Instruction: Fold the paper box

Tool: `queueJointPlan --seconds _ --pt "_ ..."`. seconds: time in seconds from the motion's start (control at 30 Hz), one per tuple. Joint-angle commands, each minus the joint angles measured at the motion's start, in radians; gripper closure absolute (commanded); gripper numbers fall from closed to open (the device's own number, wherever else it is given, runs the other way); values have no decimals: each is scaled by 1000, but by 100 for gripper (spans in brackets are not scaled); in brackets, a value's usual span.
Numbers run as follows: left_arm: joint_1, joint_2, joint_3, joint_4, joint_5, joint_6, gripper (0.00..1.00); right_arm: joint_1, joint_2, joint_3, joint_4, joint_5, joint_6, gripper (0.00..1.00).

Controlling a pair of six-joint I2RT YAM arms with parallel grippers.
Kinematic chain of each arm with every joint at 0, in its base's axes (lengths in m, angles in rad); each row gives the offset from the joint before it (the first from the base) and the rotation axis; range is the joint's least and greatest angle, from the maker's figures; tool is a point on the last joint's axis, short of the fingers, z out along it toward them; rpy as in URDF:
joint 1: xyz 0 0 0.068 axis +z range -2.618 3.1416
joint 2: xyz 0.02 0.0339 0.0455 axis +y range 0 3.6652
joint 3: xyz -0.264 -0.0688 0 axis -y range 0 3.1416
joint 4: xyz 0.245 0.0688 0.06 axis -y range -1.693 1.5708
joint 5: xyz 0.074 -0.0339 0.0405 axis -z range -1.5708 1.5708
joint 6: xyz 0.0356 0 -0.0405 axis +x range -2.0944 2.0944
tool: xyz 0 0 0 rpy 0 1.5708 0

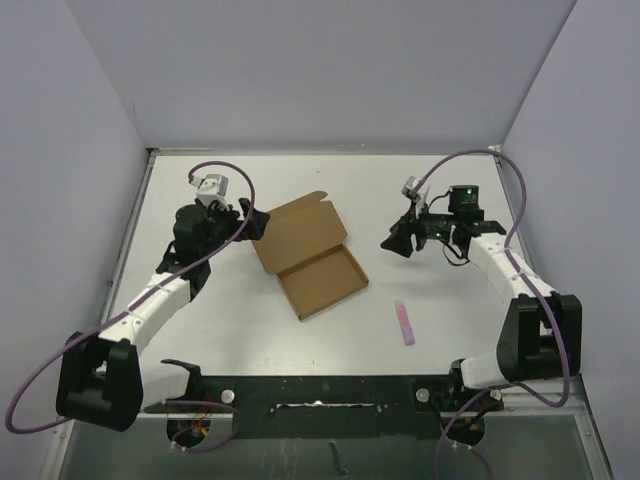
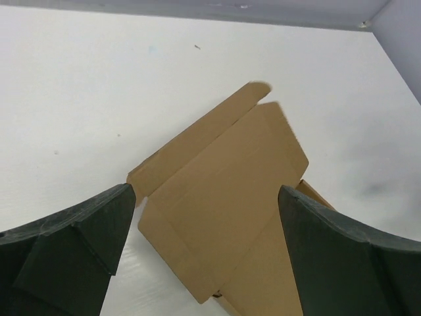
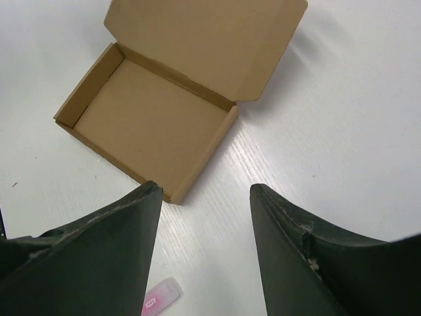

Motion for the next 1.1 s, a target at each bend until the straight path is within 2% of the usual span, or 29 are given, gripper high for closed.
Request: queueJointPlan --seconds 0.0,0.13,0.3,0.43,0.5,0.63,0.8,0.93,1.07 --pt "-2 -153 46 -85 -104 44 6 -36 -108 -45 22 -98 -94 44" --pt "16 -270 2 -142 -24 -75 5 -69 -170 -78 14 -151 -128 44" --pt "16 -387 -86 -194 125 -345 8 -76 -204 -57 -53 -133 -137 44" --pt "-49 -450 -164 -189 164 -563 11 -91 -215 -31 -98 -121 -94 44" --pt "-151 -475 -185 -202 81 -613 13 -107 -224 -28 -99 -123 -62 44" --pt "-498 -486 -165 -260 -244 -600 16 -128 -229 -21 -111 -94 -14 44" --pt "-882 -360 -107 -239 -612 -580 17 -142 -196 11 -153 -40 11 44" --pt "-1039 -164 -27 -144 -744 -561 28 -148 -173 35 -180 -3 30 43" --pt "-1071 51 139 -266 -758 -634 29 -155 -170 39 -182 24 38 43"
